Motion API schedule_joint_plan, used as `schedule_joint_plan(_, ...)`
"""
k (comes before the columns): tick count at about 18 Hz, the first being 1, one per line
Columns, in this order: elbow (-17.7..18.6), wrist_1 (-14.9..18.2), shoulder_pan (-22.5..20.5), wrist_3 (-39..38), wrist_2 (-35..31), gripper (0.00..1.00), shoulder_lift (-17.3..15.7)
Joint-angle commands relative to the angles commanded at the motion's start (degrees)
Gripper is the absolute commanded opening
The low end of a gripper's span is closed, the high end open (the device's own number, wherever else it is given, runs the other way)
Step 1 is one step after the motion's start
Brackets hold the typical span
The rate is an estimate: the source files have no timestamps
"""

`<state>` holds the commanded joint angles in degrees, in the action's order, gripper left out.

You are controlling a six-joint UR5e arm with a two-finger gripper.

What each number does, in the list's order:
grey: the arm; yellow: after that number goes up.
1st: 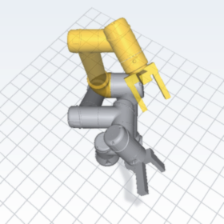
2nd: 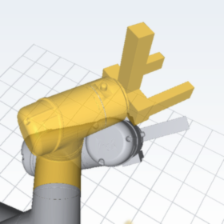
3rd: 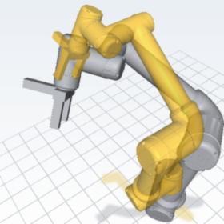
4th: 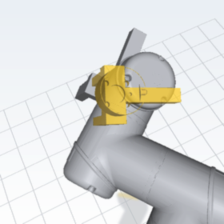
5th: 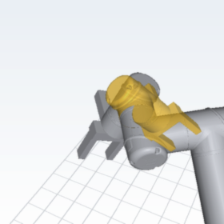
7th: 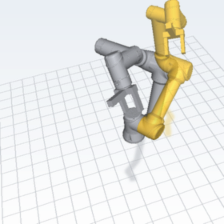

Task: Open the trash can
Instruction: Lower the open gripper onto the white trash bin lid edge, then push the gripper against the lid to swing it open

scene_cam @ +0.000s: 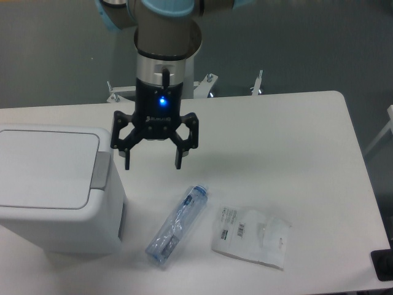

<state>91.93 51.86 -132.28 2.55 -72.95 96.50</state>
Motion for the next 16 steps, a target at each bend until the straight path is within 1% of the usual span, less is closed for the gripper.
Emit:
schedule_joint_plan(8,0.35,0.0,2.2,0.0,-0.26,1.0,1.41)
schedule_joint_plan(16,0.26,0.0,2.2,0.0,-0.26,1.0,1.49)
